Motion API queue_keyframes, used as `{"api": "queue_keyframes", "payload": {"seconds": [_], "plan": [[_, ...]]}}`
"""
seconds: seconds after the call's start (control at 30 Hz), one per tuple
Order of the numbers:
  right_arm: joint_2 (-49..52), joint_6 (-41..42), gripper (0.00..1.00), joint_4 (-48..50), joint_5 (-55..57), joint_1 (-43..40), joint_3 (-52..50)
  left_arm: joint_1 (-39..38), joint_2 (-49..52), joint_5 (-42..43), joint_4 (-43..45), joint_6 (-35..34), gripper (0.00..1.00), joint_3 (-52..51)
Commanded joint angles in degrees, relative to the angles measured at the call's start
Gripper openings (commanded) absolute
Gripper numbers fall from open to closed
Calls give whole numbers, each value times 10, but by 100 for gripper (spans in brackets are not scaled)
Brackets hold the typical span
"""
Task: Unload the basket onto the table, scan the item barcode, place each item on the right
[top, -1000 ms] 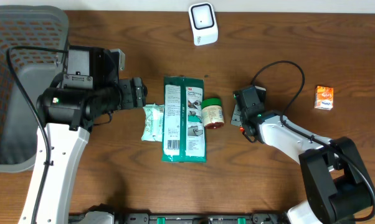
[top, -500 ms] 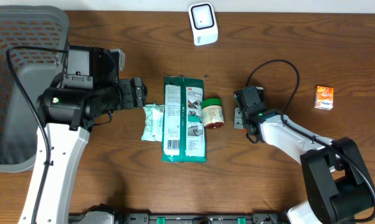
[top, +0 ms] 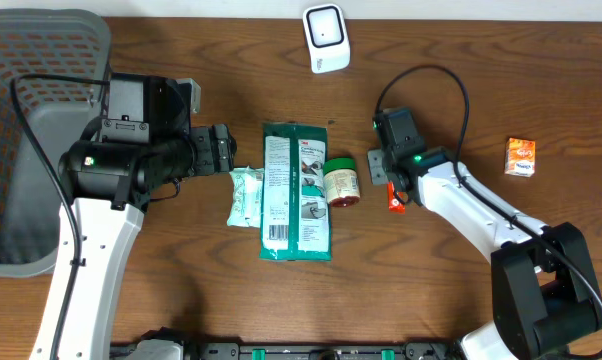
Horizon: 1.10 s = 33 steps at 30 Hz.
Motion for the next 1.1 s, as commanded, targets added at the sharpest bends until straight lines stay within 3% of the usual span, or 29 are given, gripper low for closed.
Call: {"api": "queue_keyframes", "payload": {"seconds": [0.0,0.4,0.9,1.07], "plan": [[11,-12,38,10,25,-3,3,1,0,-6,0,-1,84,7],[100,-12,32,38,22,-3,-1,1,0,-6,0,-1,85,7],[122,-8,22,37,22,-3,-1,1,0,-6,0,-1,84,7],[122,-8,1,35,22,-3,-1,1,0,-6,0,-1,85,7]]}}
